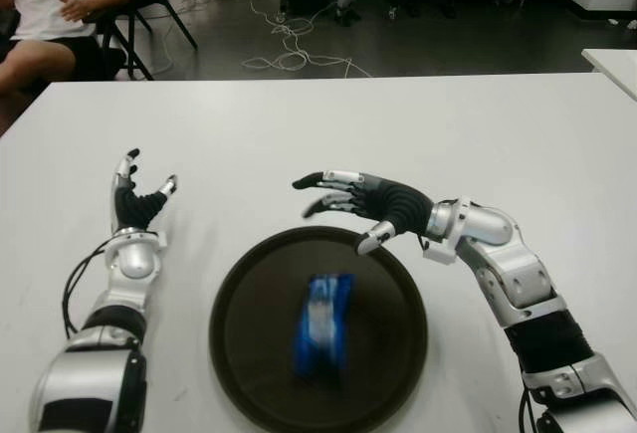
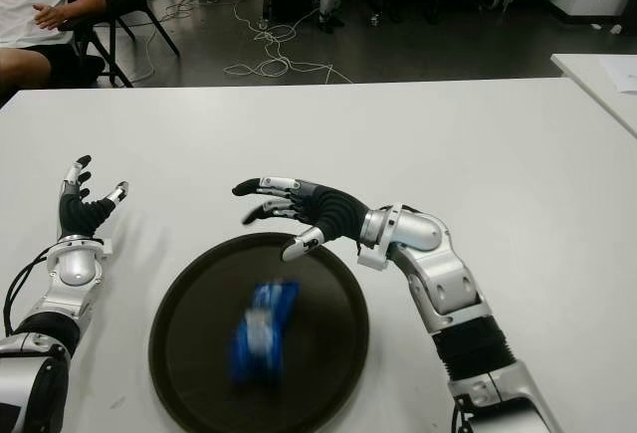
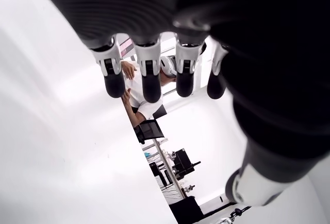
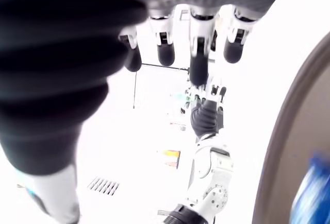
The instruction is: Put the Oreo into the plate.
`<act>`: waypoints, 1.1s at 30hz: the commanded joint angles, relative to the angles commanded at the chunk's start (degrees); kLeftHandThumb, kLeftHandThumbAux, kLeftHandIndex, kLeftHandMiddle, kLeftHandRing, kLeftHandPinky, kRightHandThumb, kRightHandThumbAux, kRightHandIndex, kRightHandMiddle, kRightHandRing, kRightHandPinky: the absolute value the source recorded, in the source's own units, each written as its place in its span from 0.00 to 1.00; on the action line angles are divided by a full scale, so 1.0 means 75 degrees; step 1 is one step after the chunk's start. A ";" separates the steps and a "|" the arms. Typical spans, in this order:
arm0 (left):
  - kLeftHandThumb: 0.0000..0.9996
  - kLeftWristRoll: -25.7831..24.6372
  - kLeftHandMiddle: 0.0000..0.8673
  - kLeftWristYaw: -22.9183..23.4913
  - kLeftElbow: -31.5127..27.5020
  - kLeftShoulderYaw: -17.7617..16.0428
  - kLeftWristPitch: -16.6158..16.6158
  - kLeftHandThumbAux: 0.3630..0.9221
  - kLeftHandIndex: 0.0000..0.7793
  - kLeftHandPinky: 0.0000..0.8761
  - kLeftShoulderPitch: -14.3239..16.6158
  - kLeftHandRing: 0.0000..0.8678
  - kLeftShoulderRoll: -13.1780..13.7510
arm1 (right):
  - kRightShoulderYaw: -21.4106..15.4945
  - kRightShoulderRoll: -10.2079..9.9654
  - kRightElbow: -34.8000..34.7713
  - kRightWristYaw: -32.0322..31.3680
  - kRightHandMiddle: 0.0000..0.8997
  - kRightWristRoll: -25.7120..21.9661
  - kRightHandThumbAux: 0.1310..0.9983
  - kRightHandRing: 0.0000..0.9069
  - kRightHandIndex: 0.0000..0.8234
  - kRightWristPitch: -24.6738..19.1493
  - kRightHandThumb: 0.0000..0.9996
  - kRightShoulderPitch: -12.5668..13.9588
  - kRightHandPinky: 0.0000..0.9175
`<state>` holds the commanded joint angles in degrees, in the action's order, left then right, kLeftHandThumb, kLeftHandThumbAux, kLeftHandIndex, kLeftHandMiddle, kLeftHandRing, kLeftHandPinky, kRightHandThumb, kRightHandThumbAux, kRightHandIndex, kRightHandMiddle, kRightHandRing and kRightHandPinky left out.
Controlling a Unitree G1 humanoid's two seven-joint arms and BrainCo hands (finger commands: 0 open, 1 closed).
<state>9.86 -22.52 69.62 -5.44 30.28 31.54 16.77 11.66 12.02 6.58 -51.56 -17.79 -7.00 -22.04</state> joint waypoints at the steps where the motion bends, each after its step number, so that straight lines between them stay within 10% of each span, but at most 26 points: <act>1: 0.00 0.0002 0.08 -0.0004 0.0000 0.0001 0.0000 0.67 0.06 0.02 0.0000 0.06 0.0000 | -0.0008 -0.0008 -0.0003 -0.0010 0.05 -0.0004 0.75 0.01 0.06 -0.0003 0.00 0.0000 0.04; 14: 0.00 -0.0050 0.09 0.0026 0.0028 -0.0042 -0.0010 0.68 0.07 0.03 0.0026 0.06 -0.0009 | -0.0006 -0.0153 -0.0539 0.0754 0.06 0.0400 0.80 0.02 0.07 0.0676 0.00 0.0493 0.05; 33: 0.00 -0.0048 0.10 0.0052 0.0039 -0.0038 0.0050 0.72 0.08 0.05 0.0024 0.07 0.0002 | 0.0160 0.0183 -0.0050 0.0353 0.05 0.0590 0.72 0.00 0.04 0.0343 0.00 0.0067 0.02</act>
<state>9.50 -22.13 69.91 -5.72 30.65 31.72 16.78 12.86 13.39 6.20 -48.91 -13.36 -4.43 -21.54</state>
